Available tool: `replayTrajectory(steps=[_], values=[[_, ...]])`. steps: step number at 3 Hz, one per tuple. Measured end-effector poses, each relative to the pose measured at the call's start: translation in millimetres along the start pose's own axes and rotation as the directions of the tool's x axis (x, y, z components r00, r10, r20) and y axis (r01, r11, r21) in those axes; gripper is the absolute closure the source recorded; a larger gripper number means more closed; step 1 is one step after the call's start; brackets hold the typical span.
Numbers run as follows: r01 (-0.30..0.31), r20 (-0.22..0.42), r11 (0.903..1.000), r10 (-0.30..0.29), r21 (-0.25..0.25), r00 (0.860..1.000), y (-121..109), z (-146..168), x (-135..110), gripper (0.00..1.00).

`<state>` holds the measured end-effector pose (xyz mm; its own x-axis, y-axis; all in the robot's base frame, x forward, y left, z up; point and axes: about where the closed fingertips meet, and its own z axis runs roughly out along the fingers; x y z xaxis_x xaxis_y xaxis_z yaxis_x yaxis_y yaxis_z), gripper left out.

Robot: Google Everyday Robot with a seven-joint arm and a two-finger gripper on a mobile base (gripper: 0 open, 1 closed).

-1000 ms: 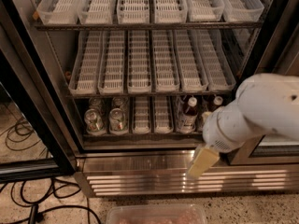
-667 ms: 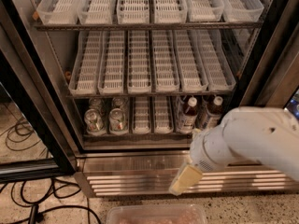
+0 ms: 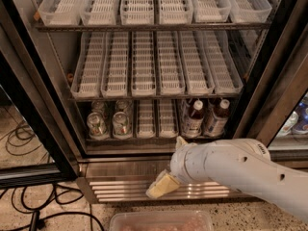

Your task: Pick 7up can from bottom shelf of fridge

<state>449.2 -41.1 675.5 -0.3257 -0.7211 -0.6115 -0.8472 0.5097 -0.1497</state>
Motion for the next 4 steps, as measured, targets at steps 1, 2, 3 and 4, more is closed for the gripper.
replayTrajectory(steps=[1,2,3,4], values=[[0.0,0.054,0.9983,-0.003,0.058,0.999,-14.6,-1.3,-15.1,0.0],[0.001,0.054,0.9983,-0.004,0.058,0.999,-14.3,-1.3,-15.2,0.0],[-0.03,0.11,0.996,0.02,0.085,0.994,-15.8,8.6,-18.4,0.0],[-0.083,0.179,0.9922,0.065,0.093,0.982,-9.7,42.4,-9.9,0.0]])
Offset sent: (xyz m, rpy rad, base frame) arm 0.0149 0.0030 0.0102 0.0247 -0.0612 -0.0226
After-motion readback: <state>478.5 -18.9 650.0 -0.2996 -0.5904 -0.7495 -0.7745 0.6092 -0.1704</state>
